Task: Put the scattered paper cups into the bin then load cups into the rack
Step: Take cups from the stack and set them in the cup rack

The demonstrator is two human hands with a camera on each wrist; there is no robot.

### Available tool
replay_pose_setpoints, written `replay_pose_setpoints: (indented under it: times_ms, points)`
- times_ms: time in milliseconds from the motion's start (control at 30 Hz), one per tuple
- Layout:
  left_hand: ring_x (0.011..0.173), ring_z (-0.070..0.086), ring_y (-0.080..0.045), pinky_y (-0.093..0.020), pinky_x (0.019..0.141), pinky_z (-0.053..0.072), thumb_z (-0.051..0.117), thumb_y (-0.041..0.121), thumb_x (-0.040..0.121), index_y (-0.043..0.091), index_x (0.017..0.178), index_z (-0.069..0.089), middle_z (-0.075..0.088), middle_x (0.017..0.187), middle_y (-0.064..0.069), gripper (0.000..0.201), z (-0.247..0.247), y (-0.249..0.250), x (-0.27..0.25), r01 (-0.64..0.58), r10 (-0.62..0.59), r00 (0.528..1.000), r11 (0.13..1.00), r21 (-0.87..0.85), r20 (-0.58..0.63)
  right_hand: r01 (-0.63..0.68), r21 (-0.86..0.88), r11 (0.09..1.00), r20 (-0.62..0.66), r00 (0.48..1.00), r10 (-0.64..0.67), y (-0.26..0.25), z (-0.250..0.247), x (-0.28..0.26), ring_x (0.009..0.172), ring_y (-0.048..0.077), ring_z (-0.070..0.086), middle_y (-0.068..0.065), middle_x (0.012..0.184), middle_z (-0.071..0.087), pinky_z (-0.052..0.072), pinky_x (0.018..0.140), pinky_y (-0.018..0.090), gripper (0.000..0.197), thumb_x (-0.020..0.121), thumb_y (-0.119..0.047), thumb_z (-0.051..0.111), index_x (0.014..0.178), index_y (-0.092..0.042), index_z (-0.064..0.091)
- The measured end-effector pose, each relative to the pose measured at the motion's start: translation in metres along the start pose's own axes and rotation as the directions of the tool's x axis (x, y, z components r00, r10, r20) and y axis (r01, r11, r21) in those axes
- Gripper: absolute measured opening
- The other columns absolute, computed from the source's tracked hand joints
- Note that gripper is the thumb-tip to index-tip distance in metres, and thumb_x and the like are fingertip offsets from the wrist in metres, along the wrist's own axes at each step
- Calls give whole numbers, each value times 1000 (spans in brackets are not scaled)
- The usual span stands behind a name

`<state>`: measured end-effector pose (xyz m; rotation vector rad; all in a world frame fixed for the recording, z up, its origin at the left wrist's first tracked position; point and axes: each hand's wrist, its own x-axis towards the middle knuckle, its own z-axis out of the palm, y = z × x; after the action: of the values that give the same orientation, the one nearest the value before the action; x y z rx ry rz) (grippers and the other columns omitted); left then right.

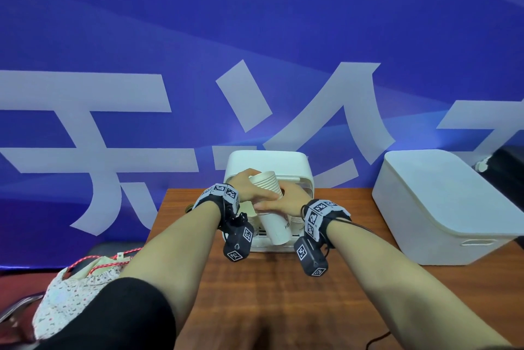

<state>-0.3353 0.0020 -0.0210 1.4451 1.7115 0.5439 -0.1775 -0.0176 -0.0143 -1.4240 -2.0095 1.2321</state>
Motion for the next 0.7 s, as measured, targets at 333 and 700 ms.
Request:
replay_pose_setpoints:
  times_ms: [333,700]
  points:
    - [98,64,-18,-36,88,55,88,50,36,26,110,54,64,104,-2,85,2,7,-11,6,-6,1000,983,-182,0,-2,-16,1000,-10,1000,2,3,0,3,86,16,60,2,93,69,51,84,34,22,73,-22,78,92,-18,68]
    - [76,62,-14,-29,68,56,80,20,74,20,92,54,63,86,-2,32,4,9,-10,-62,65,998,968,-243,7,0,-3,1000,-13,1000,0,5,-4,-2,94,14,62,-1,102,69,49,86,26,32,74,-25,80,102,-25,64]
